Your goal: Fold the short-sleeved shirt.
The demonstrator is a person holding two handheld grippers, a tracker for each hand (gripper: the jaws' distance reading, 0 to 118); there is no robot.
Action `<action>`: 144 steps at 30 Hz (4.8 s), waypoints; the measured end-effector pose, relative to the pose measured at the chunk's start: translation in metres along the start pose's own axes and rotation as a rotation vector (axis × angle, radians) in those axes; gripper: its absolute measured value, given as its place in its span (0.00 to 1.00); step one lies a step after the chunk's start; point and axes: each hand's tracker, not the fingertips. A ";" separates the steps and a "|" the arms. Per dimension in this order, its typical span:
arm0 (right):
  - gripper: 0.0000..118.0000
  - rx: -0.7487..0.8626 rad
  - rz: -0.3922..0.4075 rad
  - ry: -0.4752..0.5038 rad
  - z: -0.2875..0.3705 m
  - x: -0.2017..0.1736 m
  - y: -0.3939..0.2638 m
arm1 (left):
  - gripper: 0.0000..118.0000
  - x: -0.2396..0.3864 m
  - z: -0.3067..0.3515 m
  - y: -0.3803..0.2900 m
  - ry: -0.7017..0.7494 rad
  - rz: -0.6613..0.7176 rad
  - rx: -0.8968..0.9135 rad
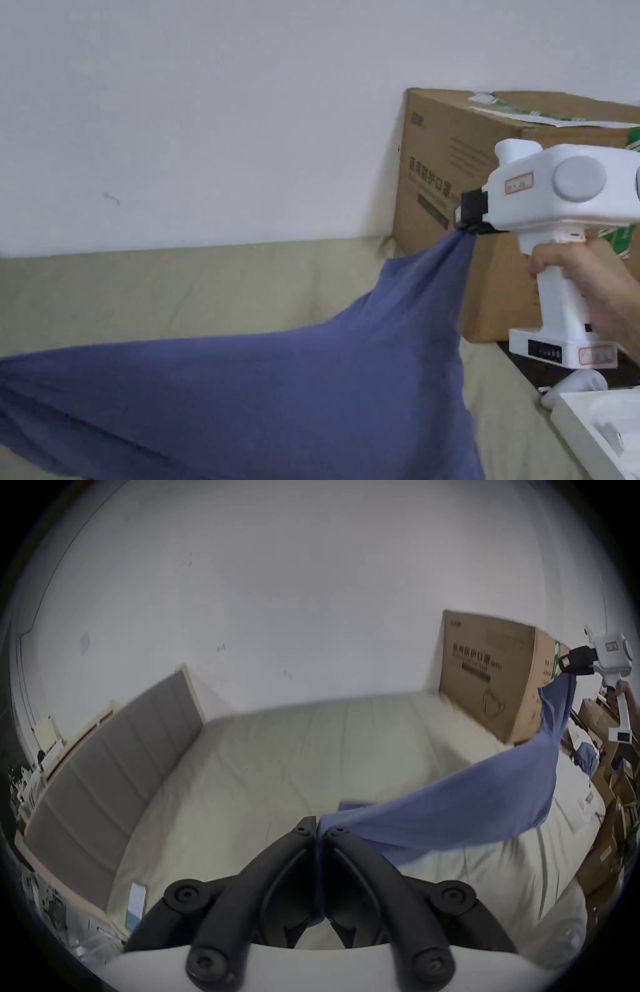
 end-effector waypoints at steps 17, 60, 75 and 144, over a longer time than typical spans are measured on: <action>0.02 0.272 -0.112 -0.083 0.030 -0.012 0.262 | 0.00 -0.008 -0.041 0.302 0.122 0.017 0.307; 0.02 -0.206 -0.142 0.100 -0.111 -0.023 -0.097 | 0.00 -0.035 -0.237 -0.063 0.070 0.122 -0.278; 0.02 -0.357 -0.362 0.140 0.109 -0.021 -0.364 | 0.00 -0.019 -0.026 -0.248 0.051 0.131 -0.366; 0.02 -0.629 0.031 -0.090 -0.383 -0.060 -0.207 | 0.00 -0.021 -0.182 -0.129 0.107 0.248 -0.342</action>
